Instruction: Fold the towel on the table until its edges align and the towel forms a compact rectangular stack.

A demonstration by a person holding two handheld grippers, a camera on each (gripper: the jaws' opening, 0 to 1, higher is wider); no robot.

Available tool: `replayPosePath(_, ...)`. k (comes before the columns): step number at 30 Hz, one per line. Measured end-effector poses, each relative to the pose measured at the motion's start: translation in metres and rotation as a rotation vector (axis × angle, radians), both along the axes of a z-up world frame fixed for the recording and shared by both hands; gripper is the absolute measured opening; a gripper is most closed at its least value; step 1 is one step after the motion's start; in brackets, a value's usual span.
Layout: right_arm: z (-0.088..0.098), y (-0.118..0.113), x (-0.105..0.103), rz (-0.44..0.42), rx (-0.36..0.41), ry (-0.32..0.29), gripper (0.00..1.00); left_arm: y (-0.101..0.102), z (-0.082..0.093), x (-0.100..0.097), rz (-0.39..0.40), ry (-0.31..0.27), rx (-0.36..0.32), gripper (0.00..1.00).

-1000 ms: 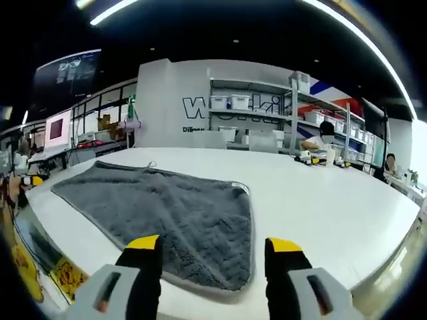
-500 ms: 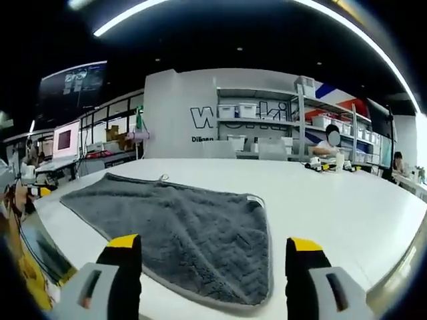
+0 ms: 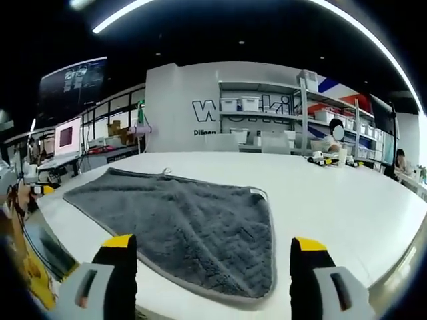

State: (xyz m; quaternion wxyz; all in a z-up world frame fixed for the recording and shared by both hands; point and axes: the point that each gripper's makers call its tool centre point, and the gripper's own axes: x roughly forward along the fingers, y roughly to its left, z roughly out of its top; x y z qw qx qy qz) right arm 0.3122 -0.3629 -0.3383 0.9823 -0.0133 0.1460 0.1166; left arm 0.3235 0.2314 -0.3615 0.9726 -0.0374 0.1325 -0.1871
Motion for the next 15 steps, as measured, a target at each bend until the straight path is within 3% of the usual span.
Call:
replayPosePath(9,0.003,-0.003,0.002,-0.006,0.017,-0.008,0.99,0.005,0.006,0.005,-0.001,-0.003,0.032,0.99)
replayPosePath(15,0.000,-0.005,0.000,-0.010,0.022,0.000,0.99,0.012,0.016,0.026,-0.029,-0.002,0.116,0.99)
